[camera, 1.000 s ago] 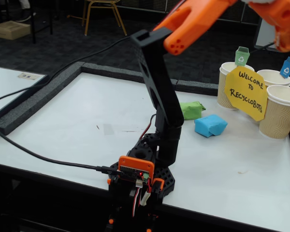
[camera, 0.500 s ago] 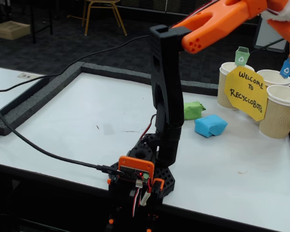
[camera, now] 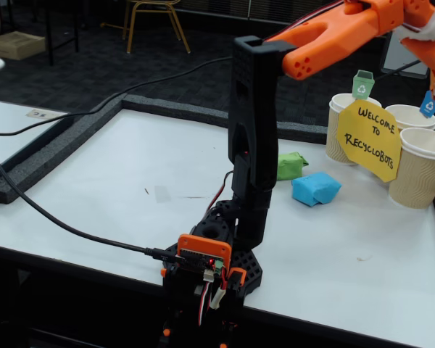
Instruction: Sort rubbish by color.
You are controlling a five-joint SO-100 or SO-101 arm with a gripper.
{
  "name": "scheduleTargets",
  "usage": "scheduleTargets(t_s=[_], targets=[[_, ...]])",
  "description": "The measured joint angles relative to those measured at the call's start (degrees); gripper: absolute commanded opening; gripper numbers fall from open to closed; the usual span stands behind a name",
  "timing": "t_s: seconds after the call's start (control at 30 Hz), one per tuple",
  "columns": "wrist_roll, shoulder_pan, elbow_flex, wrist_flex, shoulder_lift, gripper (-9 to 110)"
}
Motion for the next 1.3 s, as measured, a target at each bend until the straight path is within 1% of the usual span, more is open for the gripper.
scheduleTargets(t_s=[0.33,0.6,0.7,0.9,1.07,1.17,1.3], targets=[[-0.18,-1.05,0.18,-6.50,-4.92,0],[-0.44,-1.14,2.55,-10.81,-5.27,1],[-0.44,-1.14,2.55,-10.81,-5.27,9],[-0.44,-1.14,2.55,-10.81,-5.27,18],[-0.44,-1.14,2.55,-9.84,-5.27,21],[-0.44,-1.14,2.55,-8.70,-5.27,19],[-0.44,-1.14,2.55,-6.33,-5.27,5]])
